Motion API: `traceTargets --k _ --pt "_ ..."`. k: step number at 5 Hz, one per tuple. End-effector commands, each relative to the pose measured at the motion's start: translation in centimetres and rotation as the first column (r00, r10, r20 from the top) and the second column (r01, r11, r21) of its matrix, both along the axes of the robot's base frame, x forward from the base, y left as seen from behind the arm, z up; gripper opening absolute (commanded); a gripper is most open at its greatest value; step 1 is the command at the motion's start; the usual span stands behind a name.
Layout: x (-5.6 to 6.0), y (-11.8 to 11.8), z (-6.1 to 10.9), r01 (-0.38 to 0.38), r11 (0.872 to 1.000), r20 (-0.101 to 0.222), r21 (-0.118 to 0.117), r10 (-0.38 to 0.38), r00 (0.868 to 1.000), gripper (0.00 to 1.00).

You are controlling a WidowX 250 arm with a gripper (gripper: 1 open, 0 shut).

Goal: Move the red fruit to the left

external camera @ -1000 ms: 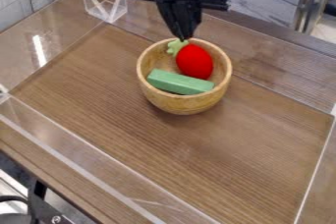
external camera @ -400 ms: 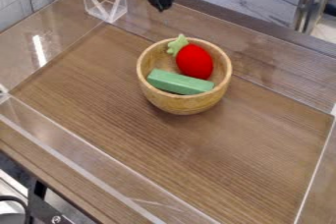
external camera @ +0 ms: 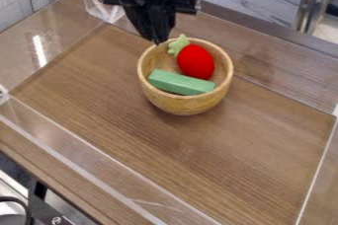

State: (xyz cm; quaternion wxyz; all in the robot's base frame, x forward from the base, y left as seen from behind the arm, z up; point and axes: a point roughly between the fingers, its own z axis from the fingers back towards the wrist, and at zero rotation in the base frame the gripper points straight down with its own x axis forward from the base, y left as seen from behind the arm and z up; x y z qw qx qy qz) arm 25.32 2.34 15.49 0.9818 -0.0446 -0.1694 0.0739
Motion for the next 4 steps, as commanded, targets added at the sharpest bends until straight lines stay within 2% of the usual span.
traceTargets --k 1,2,4 --pt "0.1 0.5 1.6 0.015 1.000 0.037 0.004 -0.015 0.999 0.00" --pt "-0.1 1.0 2.9 0.030 1.000 0.051 0.001 -0.030 0.998 0.00" --pt "-1.0 -0.3 2.8 -0.047 0.999 0.057 -0.003 0.047 0.997 0.00"
